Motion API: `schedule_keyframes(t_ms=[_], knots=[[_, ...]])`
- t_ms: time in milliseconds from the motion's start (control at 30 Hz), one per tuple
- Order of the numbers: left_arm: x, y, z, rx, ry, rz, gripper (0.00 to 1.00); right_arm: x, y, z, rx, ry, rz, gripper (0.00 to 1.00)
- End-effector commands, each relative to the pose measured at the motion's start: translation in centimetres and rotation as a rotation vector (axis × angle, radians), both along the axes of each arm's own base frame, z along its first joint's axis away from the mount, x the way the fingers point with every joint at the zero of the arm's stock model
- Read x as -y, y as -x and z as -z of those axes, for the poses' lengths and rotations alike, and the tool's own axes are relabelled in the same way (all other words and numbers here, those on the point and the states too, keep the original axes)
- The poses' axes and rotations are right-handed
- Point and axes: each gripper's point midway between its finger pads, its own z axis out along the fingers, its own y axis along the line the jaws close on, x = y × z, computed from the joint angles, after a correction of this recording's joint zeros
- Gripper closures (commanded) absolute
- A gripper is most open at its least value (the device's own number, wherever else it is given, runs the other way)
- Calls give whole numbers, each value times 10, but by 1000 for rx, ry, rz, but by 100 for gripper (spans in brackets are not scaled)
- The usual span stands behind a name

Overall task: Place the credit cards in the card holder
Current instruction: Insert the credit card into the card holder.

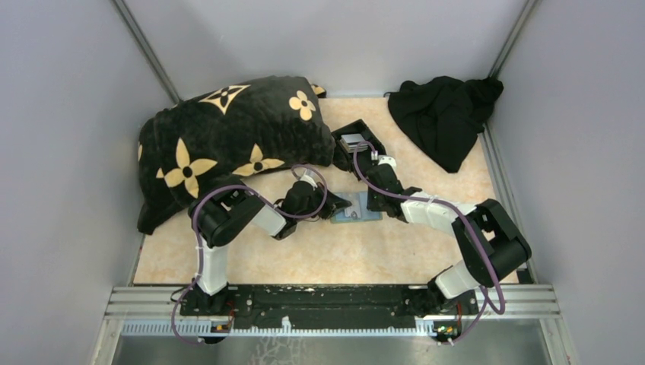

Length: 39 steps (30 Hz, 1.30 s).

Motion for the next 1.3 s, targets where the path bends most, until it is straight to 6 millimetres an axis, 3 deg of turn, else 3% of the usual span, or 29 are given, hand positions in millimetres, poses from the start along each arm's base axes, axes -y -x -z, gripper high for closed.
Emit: schedule_keyframes(t_ms=[0,467,700,1000,1267], knots=[[0,0,2,10,13,-16,100,-5,3,3,-2,-3,-19,85],[22,12,16,-12,-6,47,100,-4,5,4,-9,1,-20,85],[22,19,25,-30,-40,75,100,-5,5,4,-10,0,-23,85],[7,25,32,-53,-134,56,69,-4,-2,-13,35,-3,-14,85],[6,25,32,-48,-188,74,58,-3,-4,-20,51,-2,-9,84]])
